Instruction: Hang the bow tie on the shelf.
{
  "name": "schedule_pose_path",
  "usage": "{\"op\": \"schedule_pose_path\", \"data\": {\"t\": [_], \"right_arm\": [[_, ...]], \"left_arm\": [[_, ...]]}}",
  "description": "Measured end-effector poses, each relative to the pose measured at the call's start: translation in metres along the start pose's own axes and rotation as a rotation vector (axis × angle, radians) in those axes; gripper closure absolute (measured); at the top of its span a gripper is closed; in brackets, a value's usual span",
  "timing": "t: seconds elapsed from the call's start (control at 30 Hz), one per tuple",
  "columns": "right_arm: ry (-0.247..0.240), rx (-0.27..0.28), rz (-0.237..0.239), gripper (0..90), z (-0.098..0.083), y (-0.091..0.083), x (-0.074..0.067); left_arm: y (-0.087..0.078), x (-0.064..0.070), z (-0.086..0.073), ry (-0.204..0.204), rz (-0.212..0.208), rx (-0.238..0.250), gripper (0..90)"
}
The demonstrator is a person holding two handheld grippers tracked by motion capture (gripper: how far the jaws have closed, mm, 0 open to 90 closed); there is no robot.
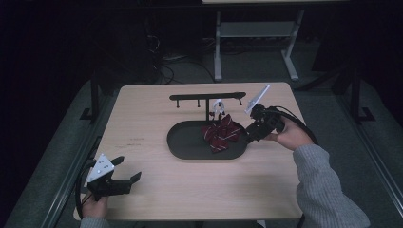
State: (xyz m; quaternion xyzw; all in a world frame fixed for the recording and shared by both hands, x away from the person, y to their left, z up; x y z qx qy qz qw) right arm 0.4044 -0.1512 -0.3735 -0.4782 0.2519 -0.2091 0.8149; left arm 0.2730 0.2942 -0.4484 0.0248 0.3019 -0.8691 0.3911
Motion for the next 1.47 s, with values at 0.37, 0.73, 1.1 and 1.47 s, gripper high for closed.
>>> {"op": "schedule_pose_path", "data": {"t": [0.37,0.73,1.1,1.47], "right_arm": [[0.027,0.018,0.001,49.8,-0.027,0.003,0.0],[0.045,0.037,0.006,48.9,-0.053,0.009,-0.002],[0.069,0.029,0.021,48.9,-0.085,0.023,-0.008],[0.123,0.096,0.032,46.2,-0.125,0.029,-0.017]], "left_arm": [[-0.001,0.0,-0.001,0.0,0.002,-0.002,13.1],[0.0,0.0,-0.001,-0.005,0.002,-0.006,13.1],[0.0,0.001,-0.001,-0.003,-0.003,-0.007,13.1],[0.005,0.003,-0.002,0.007,-0.023,0.001,13.1]]}}
Point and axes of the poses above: each handheld gripper's, and its own axes: y roughly forward along the jaws, z roughly out of its top, x roughly to its right, the point moved 4 cm from there along y, roughly forward along the jaws, and after that the axes turned 15 degrees about y, right-handed, at the moved point
